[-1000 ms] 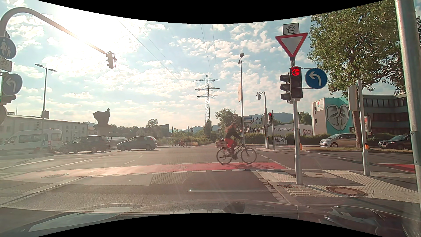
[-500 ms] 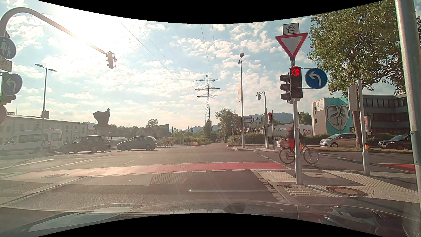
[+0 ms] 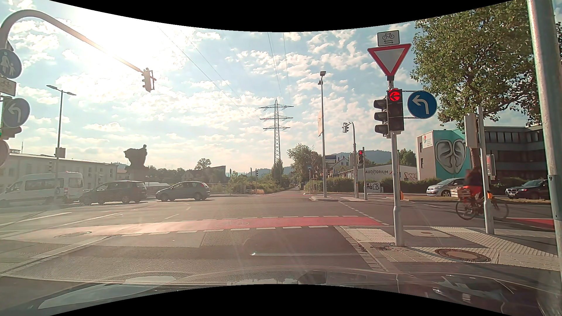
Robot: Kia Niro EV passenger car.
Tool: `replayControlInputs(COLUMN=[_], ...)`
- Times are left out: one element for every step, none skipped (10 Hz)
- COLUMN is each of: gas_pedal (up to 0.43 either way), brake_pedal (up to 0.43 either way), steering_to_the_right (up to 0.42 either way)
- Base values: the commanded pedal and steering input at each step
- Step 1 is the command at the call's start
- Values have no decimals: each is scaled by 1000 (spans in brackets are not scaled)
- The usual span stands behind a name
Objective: Follow the waypoints while adhering to traffic rules and regulations
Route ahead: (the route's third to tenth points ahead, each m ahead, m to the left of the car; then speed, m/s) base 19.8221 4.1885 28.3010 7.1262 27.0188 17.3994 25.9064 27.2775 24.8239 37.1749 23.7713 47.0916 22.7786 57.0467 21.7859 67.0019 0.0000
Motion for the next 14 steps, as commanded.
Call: replayControlInputs(gas_pedal=[0,0,0,0,0,0,0,0,0,0,0,0,0,0], brake_pedal=[232,232,226,232,226,232,232,226,232,232,232,232,232,232], steering_to_the_right=[-8,-8,-8,-8,-8,-8,-8,-8,-9,-9,-9,-9,-8,-9])
